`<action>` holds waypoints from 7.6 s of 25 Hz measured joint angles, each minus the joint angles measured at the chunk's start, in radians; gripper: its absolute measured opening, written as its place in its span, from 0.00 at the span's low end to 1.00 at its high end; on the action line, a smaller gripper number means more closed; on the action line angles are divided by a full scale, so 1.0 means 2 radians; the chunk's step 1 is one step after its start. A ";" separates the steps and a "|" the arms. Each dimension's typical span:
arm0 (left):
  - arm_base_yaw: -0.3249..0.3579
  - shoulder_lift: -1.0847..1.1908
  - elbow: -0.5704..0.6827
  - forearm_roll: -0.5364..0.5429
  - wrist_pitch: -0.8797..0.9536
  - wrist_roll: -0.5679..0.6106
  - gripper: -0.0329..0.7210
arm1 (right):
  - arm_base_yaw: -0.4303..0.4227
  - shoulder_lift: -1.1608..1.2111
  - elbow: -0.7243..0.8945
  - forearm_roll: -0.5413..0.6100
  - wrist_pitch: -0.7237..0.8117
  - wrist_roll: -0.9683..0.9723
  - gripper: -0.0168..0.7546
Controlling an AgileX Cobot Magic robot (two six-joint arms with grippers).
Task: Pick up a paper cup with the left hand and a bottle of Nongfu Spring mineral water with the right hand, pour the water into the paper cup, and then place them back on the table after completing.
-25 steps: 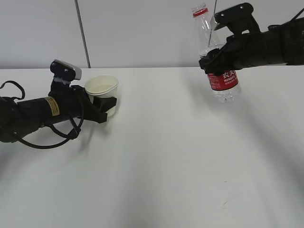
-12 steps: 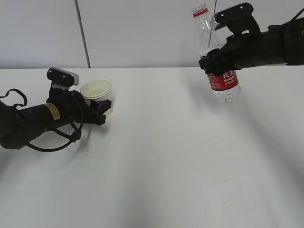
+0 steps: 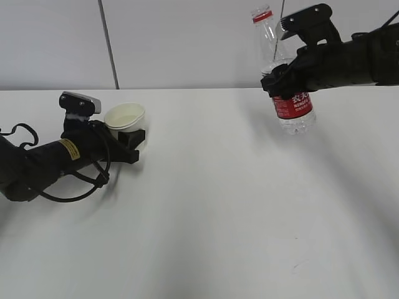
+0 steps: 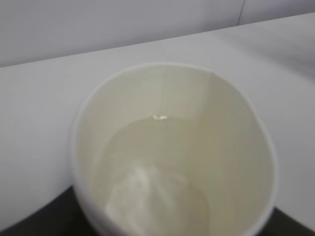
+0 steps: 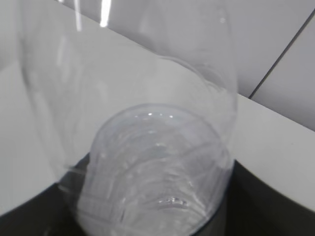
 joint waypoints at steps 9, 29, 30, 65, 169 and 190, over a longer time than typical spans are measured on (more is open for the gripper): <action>0.000 0.005 0.000 -0.001 0.002 0.002 0.67 | 0.000 0.000 0.000 0.000 -0.001 0.000 0.60; 0.000 -0.024 0.045 -0.019 -0.028 0.002 0.79 | 0.000 0.000 0.000 0.000 -0.001 0.008 0.60; 0.000 -0.028 0.050 -0.020 -0.030 0.002 0.79 | 0.000 0.000 0.000 0.000 -0.001 0.008 0.60; 0.000 -0.061 0.110 -0.037 -0.053 0.002 0.79 | -0.030 0.024 0.000 0.169 -0.080 -0.149 0.60; 0.000 -0.061 0.110 -0.014 -0.053 0.002 0.79 | -0.040 0.125 0.150 0.609 -0.370 -0.529 0.81; 0.000 -0.061 0.110 -0.014 -0.053 0.002 0.79 | -0.041 0.121 0.161 0.603 -0.375 -0.526 0.88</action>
